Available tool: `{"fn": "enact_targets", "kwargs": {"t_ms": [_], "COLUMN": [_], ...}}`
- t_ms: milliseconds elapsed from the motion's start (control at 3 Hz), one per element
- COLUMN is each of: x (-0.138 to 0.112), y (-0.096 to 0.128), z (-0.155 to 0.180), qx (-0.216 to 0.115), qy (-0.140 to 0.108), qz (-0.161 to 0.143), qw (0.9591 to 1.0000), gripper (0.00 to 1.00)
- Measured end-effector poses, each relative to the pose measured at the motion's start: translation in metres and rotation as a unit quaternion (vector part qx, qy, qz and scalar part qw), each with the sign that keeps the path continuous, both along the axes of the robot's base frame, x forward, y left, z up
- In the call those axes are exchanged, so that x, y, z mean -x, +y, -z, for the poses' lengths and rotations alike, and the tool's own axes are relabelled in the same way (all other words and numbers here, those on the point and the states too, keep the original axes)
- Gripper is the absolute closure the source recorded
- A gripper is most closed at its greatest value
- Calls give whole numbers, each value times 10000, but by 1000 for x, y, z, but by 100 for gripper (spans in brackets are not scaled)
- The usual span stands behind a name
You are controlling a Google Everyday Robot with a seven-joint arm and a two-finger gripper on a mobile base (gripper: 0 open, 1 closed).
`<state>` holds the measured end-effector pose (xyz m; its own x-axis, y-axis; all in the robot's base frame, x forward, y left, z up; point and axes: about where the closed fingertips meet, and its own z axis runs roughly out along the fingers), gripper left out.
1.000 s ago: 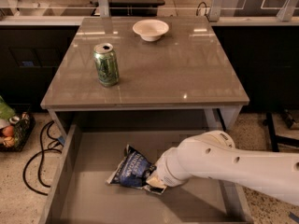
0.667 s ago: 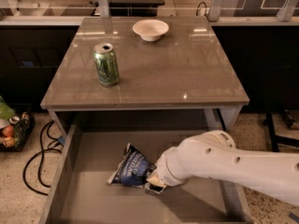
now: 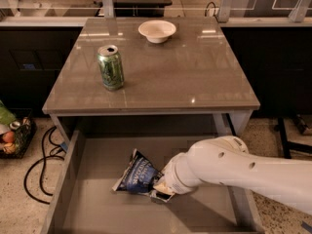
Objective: Pick blue chip bag from top drawer and place on counter
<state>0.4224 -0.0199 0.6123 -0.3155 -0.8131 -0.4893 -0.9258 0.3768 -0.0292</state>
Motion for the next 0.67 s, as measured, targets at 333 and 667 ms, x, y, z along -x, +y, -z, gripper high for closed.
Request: {"fn": "enact_targets", "kwargs": {"t_ms": [333,667], "x": [4,19], "y": [9,14], "z": [-21,-52], "qx": [-459,-907], "qy": [76,7], "qz": [-155,-536], "qw": [9988,9944], "gripper": [100,100]}}
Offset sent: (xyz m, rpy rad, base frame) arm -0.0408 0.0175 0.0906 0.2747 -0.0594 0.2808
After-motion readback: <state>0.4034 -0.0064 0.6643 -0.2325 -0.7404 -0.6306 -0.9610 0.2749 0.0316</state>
